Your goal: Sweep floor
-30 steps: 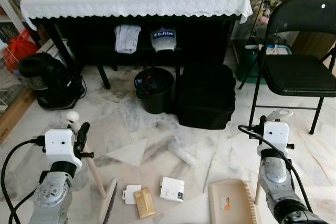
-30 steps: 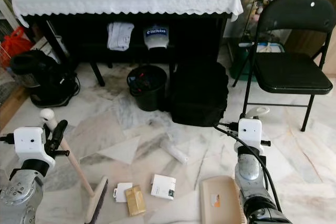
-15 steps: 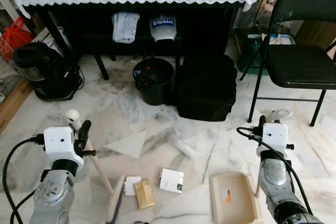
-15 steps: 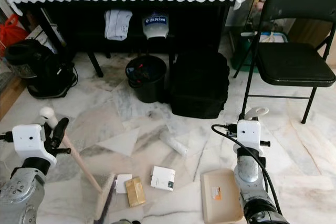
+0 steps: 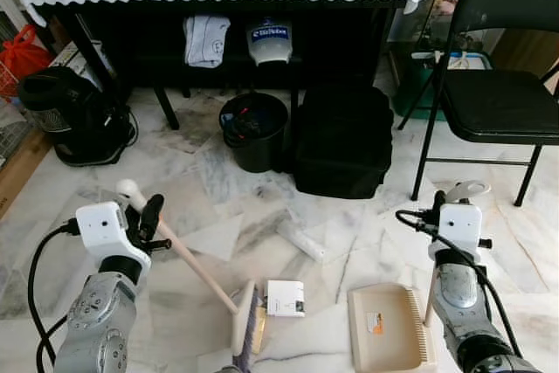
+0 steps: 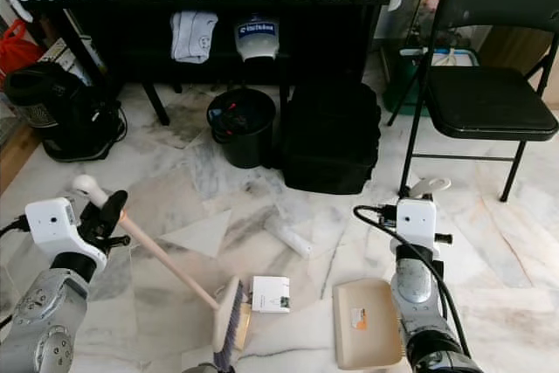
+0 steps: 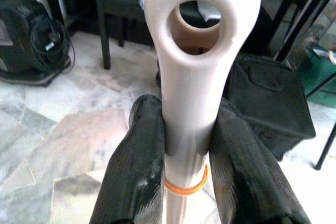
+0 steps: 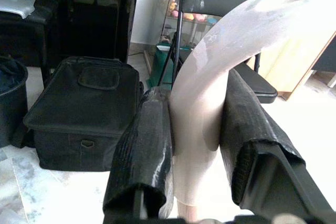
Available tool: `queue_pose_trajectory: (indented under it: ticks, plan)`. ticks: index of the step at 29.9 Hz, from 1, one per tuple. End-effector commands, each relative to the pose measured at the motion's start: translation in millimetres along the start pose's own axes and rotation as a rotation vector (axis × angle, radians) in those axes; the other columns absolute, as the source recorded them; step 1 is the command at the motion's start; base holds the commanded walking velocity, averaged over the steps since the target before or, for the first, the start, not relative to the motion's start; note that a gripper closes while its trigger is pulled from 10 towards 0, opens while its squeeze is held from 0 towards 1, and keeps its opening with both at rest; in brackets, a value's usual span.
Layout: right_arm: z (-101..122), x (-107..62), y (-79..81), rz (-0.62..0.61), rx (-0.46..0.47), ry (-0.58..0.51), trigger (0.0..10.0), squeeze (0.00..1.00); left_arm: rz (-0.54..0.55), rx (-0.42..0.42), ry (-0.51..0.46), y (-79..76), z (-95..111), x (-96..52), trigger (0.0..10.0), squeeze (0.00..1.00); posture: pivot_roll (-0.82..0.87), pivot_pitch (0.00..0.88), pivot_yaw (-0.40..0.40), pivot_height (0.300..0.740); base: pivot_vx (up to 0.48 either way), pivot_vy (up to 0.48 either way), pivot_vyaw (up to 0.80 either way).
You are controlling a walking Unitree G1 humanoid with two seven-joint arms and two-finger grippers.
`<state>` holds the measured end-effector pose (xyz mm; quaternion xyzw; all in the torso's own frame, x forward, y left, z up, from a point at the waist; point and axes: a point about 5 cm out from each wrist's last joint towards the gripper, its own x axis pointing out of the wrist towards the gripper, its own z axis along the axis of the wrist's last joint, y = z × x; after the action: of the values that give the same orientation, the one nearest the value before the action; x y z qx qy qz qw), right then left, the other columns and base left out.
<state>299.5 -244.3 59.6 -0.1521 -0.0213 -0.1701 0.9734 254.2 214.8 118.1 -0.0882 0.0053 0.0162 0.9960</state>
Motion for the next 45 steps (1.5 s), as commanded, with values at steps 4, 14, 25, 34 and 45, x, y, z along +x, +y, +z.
queue_pose_trajectory:
  ticks: [4, 14, 25, 34, 45]
  plan:
    - [-6.0, -2.0, -1.0, 0.006, -0.023, 0.037, 10.0, 0.00, -0.035, -0.013, 0.019, -0.1, 2.1, -1.6, 10.0, 0.00, 0.11, 0.135, 0.053, 0.740, 0.000, 0.000, 0.00]
    - [-5.6, 0.8, -9.1, -0.011, -0.036, 0.037, 10.0, 0.00, -0.125, -0.083, 0.066, -10.7, -1.4, -4.5, 10.0, 0.00, 0.12, 0.130, 0.053, 0.740, 0.000, 0.000, 0.00]
    - [-5.2, 1.6, -6.0, -0.004, -0.037, 0.043, 10.0, 0.00, -0.177, -0.075, 0.091, -8.1, 3.5, -7.6, 10.0, 0.00, 0.12, 0.120, 0.047, 0.740, 0.000, 0.000, 0.00]
    - [-5.2, 2.0, -15.6, -0.065, -0.127, 0.025, 10.0, 0.00, -0.031, 0.001, -0.031, 8.9, 22.5, -1.1, 10.0, 0.00, 0.12, 0.110, 0.044, 0.740, 0.000, 0.000, 0.00]
    - [5.2, 5.0, -8.7, -0.006, -0.234, -0.072, 10.0, 0.00, -0.004, 0.003, -0.056, 8.6, 22.8, -0.4, 10.0, 0.00, 0.12, 0.113, 0.041, 0.740, 0.000, 0.000, 0.00]
